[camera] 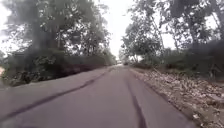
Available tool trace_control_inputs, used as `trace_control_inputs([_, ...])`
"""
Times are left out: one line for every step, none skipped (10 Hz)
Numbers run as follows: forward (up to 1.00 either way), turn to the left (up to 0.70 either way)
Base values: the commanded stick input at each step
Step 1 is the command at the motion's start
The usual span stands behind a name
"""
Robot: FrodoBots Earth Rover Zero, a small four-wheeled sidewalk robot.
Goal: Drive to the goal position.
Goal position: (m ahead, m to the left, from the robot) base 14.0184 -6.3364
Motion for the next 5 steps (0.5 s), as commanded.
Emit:
trace_control_inputs([0.85,0.00])
trace_control_inputs([0.85,0.00])
trace_control_inputs([0.85,0.00])
trace_control_inputs([0.85,0.00])
trace_control_inputs([0.85,0.00])
